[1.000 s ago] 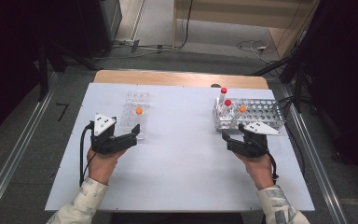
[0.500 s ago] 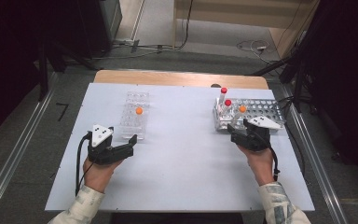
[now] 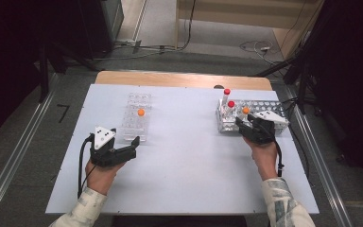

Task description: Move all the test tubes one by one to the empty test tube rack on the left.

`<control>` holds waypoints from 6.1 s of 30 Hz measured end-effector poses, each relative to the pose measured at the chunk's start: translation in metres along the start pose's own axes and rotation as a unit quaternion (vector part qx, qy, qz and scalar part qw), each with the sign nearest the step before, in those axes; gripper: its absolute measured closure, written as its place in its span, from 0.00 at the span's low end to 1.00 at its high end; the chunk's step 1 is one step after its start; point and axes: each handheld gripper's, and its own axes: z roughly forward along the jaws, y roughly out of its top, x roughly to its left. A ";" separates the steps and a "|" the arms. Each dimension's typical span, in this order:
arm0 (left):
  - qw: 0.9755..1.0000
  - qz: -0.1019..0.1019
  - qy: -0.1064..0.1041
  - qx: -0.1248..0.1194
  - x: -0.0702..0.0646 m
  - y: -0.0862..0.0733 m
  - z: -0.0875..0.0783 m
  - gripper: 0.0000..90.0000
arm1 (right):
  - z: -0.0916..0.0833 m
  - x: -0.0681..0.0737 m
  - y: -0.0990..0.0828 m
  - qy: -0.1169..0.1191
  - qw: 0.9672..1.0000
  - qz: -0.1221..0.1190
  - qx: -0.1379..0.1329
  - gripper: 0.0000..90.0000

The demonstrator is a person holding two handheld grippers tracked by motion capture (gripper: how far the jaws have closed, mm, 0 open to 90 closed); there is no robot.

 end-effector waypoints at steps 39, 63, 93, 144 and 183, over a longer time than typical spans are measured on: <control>1.000 0.003 -0.004 0.004 -0.002 -0.001 0.001 0.17 | -0.007 0.000 0.023 -0.018 0.999 -0.009 -0.038 0.80; 1.000 0.008 -0.003 0.005 -0.004 -0.001 0.001 0.16 | -0.037 0.013 0.032 0.015 0.998 -0.019 -0.056 0.80; 1.000 0.010 -0.008 0.003 -0.007 -0.001 0.000 0.17 | -0.032 0.058 0.025 0.083 0.994 -0.053 -0.036 0.80; 0.985 0.057 -0.164 -0.014 -0.082 0.024 0.013 0.41 | -0.018 0.185 -0.007 0.241 0.958 -0.157 0.013 0.80; 0.985 0.066 -0.160 0.002 -0.061 0.037 0.017 0.78 | -0.010 0.175 -0.009 0.227 0.962 -0.144 0.048 0.32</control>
